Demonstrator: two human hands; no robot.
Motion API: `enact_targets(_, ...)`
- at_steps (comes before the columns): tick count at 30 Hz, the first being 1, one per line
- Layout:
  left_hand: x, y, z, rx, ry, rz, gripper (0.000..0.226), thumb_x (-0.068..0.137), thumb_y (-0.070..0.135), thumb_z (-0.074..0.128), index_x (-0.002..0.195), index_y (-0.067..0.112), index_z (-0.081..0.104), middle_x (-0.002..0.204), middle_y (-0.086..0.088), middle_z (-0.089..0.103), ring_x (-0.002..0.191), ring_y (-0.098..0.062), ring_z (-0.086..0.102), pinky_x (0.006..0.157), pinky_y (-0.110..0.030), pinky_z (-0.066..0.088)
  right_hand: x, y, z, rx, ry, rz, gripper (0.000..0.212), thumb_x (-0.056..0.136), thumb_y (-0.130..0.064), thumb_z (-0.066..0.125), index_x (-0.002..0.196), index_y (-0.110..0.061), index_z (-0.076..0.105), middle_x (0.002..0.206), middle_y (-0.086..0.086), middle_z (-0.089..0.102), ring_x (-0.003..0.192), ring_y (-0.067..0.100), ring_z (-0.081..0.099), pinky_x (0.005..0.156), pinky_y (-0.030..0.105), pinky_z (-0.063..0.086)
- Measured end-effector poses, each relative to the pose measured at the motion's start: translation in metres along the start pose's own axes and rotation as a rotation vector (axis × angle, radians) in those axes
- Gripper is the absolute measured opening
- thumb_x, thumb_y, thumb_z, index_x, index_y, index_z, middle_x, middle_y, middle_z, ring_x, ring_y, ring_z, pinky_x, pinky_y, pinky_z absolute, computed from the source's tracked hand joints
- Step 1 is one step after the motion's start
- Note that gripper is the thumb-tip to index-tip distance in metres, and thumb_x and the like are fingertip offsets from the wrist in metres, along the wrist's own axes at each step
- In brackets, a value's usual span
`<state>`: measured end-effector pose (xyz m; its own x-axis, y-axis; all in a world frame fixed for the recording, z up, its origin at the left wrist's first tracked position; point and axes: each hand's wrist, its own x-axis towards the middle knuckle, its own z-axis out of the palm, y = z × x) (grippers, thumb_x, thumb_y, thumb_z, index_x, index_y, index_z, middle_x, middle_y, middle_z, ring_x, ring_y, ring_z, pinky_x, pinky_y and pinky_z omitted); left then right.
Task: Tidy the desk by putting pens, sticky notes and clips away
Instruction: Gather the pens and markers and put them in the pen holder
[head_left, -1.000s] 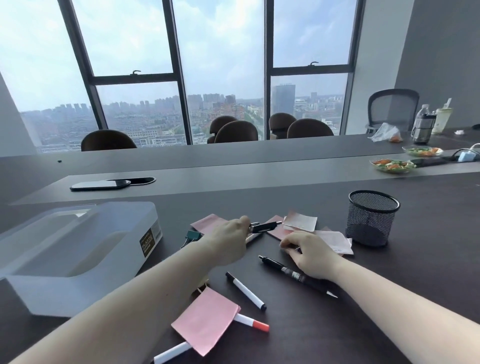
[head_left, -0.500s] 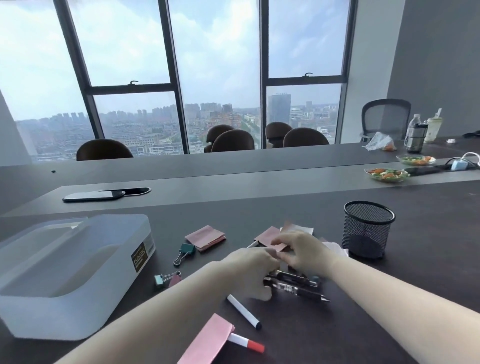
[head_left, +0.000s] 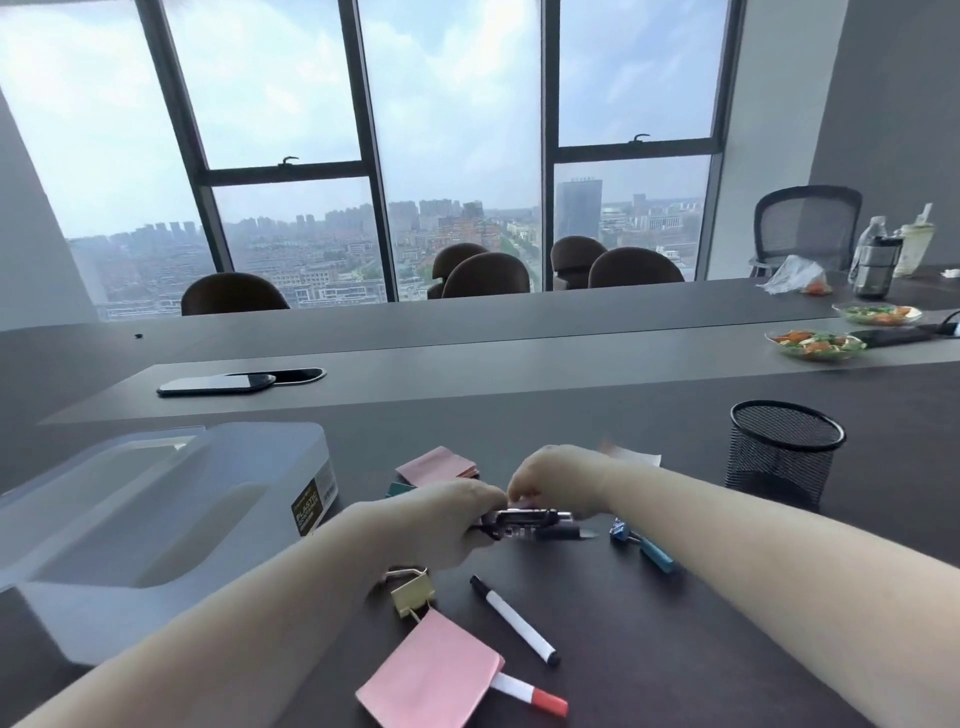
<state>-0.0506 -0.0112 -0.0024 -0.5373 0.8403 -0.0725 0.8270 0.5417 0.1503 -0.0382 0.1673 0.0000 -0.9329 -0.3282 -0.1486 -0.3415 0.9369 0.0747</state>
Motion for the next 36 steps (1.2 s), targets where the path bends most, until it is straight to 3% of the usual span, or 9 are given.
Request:
enact_targets(4, -0.005, -0.011, -0.003, 0.024, 0.014, -0.093, 0.01, 0.09, 0.016, 0.047, 0.096, 0.01, 0.052, 0.087, 0.004, 0.049, 0.089, -0.026, 0.052, 0.082, -0.038, 0.043, -0.012, 0.002, 0.002, -0.063, -0.007, 0.013, 0.006, 0.086, -0.016, 0.049, 0.091, -0.018, 0.052, 0.098, 0.0, 0.053, 0.1, 0.028, 0.054, 0.068, 0.028, 0.042)
enact_targets(8, -0.014, -0.01, -0.006, 0.068, -0.014, -0.125, 0.009, 0.092, 0.022, 0.046, 0.086, 0.016, 0.044, 0.092, -0.006, 0.055, 0.095, -0.031, 0.054, 0.081, -0.037, 0.042, -0.016, 0.003, 0.013, 0.012, 0.085, 0.071, 0.015, 0.09, -0.017, 0.042, 0.091, -0.015, 0.057, 0.106, 0.005, 0.058, 0.109, 0.028, 0.054, 0.079, 0.03, 0.035)
enact_targets(11, -0.023, -0.01, -0.007, 0.108, -0.066, -0.156, 0.015, 0.094, 0.029, 0.047, 0.087, 0.017, 0.041, 0.107, -0.011, 0.06, 0.101, -0.03, 0.054, 0.081, -0.034, 0.041, -0.023, -0.003, 0.008, 0.024, 0.089, 0.091, 0.018, 0.094, -0.017, 0.037, 0.084, -0.022, 0.051, 0.097, 0.006, 0.058, 0.1, 0.028, 0.052, 0.068, 0.023, 0.026)
enact_targets(16, -0.038, -0.005, -0.013, 0.233, 0.052, -0.326, 0.036, 0.093, 0.05, 0.039, 0.073, 0.021, 0.038, 0.094, -0.006, 0.06, 0.098, -0.029, 0.057, 0.069, -0.031, 0.037, -0.043, -0.017, 0.008, -0.056, 0.153, 0.168, 0.022, 0.092, -0.022, 0.037, 0.07, -0.021, 0.04, 0.071, -0.004, 0.045, 0.083, 0.023, 0.047, 0.049, 0.022, 0.015)
enact_targets(19, -0.047, -0.007, -0.015, 0.176, 0.171, -0.419, 0.025, 0.094, 0.041, 0.036, 0.079, 0.023, 0.041, 0.102, -0.004, 0.063, 0.101, -0.031, 0.058, 0.069, -0.031, 0.036, -0.046, -0.027, 0.007, 0.128, 0.094, 0.188, 0.032, 0.09, -0.026, 0.047, 0.06, -0.025, 0.037, 0.064, -0.01, 0.038, 0.079, 0.021, 0.045, 0.05, 0.018, 0.026)
enact_targets(22, -0.054, -0.008, -0.014, 0.052, 0.265, -0.469, 0.024, 0.096, 0.028, 0.036, 0.113, 0.014, 0.047, 0.12, -0.012, 0.062, 0.104, -0.033, 0.057, 0.073, -0.03, 0.036, -0.049, -0.042, 0.007, 0.391, 0.012, 0.204, 0.028, 0.085, -0.043, 0.057, 0.066, -0.026, 0.046, 0.069, -0.007, 0.051, 0.073, 0.018, 0.052, 0.058, 0.023, 0.038)
enact_targets(27, -0.066, -0.004, -0.009, -0.284, 0.207, -0.418, 0.037, 0.099, 0.02, 0.038, 0.135, 0.013, 0.037, 0.089, -0.002, 0.057, 0.067, -0.015, 0.053, 0.048, -0.008, 0.038, -0.053, -0.065, 0.004, 0.463, -0.051, 0.15, 0.037, 0.077, -0.047, 0.068, 0.089, -0.014, 0.061, 0.087, 0.0, 0.06, 0.079, 0.017, 0.055, 0.065, 0.026, 0.043)
enact_targets(32, -0.074, -0.005, -0.004, -0.176, 0.191, -0.429, 0.029, 0.099, 0.019, 0.036, 0.125, 0.007, 0.04, 0.098, -0.009, 0.052, 0.084, -0.024, 0.052, 0.073, -0.027, 0.039, -0.052, -0.08, 0.007, 0.264, 0.004, 0.18, 0.011, 0.082, -0.026, 0.055, 0.076, -0.018, 0.048, 0.113, 0.011, 0.061, 0.102, 0.029, 0.057, 0.075, 0.029, 0.042)
enact_targets(36, -0.081, -0.005, -0.004, -0.173, 0.165, -0.444, 0.025, 0.098, 0.02, 0.039, 0.117, 0.004, 0.044, 0.098, -0.005, 0.046, 0.088, -0.02, 0.043, 0.075, -0.024, 0.032, -0.055, -0.082, 0.014, 0.342, 0.06, 0.272, 0.013, 0.09, -0.02, 0.04, 0.079, -0.019, 0.046, 0.124, 0.012, 0.056, 0.114, 0.028, 0.053, 0.079, 0.027, 0.034)
